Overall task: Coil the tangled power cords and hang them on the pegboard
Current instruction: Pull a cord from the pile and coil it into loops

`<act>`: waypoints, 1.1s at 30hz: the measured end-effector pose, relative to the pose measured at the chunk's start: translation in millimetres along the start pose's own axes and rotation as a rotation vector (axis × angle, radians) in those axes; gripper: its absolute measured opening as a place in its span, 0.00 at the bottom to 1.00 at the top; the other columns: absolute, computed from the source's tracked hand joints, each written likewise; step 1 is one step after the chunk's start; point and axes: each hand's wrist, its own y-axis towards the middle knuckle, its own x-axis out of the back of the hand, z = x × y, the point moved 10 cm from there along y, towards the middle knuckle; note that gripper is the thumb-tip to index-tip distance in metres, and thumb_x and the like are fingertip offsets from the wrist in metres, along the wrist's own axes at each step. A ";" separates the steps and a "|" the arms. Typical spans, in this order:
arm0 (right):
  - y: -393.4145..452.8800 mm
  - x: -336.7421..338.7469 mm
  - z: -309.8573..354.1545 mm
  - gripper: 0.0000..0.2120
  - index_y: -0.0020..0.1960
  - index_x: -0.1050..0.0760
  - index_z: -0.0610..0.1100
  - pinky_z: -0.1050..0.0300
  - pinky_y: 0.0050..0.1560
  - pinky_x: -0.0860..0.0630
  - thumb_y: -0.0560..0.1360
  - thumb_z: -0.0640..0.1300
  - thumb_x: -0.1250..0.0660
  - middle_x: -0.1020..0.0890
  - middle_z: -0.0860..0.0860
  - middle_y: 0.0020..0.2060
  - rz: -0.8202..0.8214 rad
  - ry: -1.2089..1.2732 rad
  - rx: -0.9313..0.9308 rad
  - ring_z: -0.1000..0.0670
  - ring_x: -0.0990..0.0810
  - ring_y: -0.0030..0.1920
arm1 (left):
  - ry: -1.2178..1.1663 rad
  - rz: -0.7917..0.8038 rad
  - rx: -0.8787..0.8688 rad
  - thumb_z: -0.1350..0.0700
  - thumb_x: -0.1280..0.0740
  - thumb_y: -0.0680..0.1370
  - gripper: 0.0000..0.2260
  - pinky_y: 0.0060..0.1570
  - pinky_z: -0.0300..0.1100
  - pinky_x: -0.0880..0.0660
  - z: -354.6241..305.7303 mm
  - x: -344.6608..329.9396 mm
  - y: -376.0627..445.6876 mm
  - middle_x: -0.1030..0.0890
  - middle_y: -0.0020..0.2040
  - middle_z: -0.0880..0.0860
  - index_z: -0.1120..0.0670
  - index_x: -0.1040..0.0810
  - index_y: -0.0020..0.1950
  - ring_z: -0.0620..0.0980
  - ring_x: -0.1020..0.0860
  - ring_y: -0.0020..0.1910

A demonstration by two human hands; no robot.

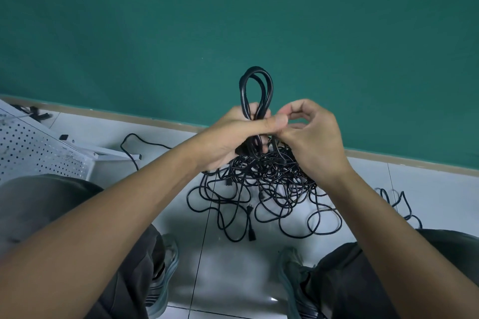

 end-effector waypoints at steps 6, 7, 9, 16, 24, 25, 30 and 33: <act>9.0 1.3 -5.8 0.05 0.48 0.21 0.48 0.56 0.55 0.19 0.78 0.39 0.27 0.17 0.52 0.44 0.083 0.026 0.018 0.54 0.16 0.45 | -0.234 0.038 0.000 0.55 0.32 0.81 0.06 0.51 0.45 0.19 -9.8 5.6 0.9 0.27 0.37 0.49 0.54 0.25 0.45 0.46 0.26 0.36; 9.8 -1.0 -7.9 0.04 0.49 0.21 0.48 0.58 0.55 0.20 0.79 0.40 0.28 0.16 0.53 0.44 0.113 -0.047 0.024 0.53 0.16 0.47 | -0.246 0.042 -0.006 0.54 0.33 0.81 0.06 0.51 0.45 0.19 -13.2 6.5 0.3 0.27 0.38 0.48 0.55 0.26 0.47 0.46 0.25 0.37; 8.9 -4.4 -11.1 0.01 0.49 0.20 0.47 0.62 0.53 0.21 0.79 0.42 0.29 0.15 0.54 0.43 0.139 -0.196 0.036 0.53 0.16 0.47 | -0.244 0.027 -0.014 0.50 0.33 0.81 0.09 0.51 0.45 0.19 -19.5 9.3 -1.2 0.26 0.38 0.49 0.55 0.27 0.50 0.47 0.24 0.37; 9.0 8.7 -14.5 0.05 0.43 0.20 0.48 0.49 0.49 0.16 0.76 0.45 0.24 0.15 0.50 0.38 -0.012 -0.154 -0.004 0.49 0.15 0.41 | -0.081 -0.111 0.023 0.44 0.31 0.75 0.15 0.50 0.46 0.17 -19.3 28.6 -0.6 0.20 0.40 0.52 0.56 0.24 0.48 0.49 0.20 0.37; 10.5 13.4 -9.9 0.04 0.46 0.22 0.39 0.52 0.43 0.15 0.78 0.36 0.28 0.19 0.44 0.41 -0.024 0.310 -0.107 0.48 0.13 0.42 | 0.058 -0.191 0.088 0.46 0.25 0.69 0.23 0.48 0.44 0.16 0.7 28.7 0.2 0.13 0.53 0.56 0.58 0.19 0.59 0.54 0.13 0.52; 10.4 11.4 -8.5 0.04 0.45 0.21 0.40 0.52 0.43 0.15 0.78 0.36 0.28 0.19 0.43 0.41 -0.019 0.337 -0.109 0.48 0.13 0.41 | 0.097 -0.180 0.077 0.46 0.25 0.69 0.24 0.48 0.44 0.17 1.7 26.5 -0.1 0.13 0.54 0.57 0.58 0.18 0.59 0.55 0.14 0.53; 8.1 6.0 -2.9 0.05 0.44 0.21 0.41 0.57 0.39 0.17 0.79 0.36 0.29 0.20 0.45 0.39 -0.013 0.400 -0.104 0.50 0.16 0.40 | 0.202 -0.123 0.029 0.43 0.26 0.70 0.29 0.45 0.42 0.19 2.0 14.5 -1.4 0.14 0.54 0.63 0.62 0.19 0.62 0.61 0.14 0.53; 5.8 8.5 0.6 0.05 0.44 0.21 0.39 0.43 0.35 0.16 0.78 0.36 0.29 0.19 0.41 0.40 -0.037 0.390 -0.078 0.41 0.18 0.37 | 0.240 -0.062 0.045 0.43 0.27 0.73 0.26 0.51 0.45 0.20 2.8 9.5 -1.7 0.14 0.53 0.61 0.62 0.17 0.60 0.60 0.15 0.53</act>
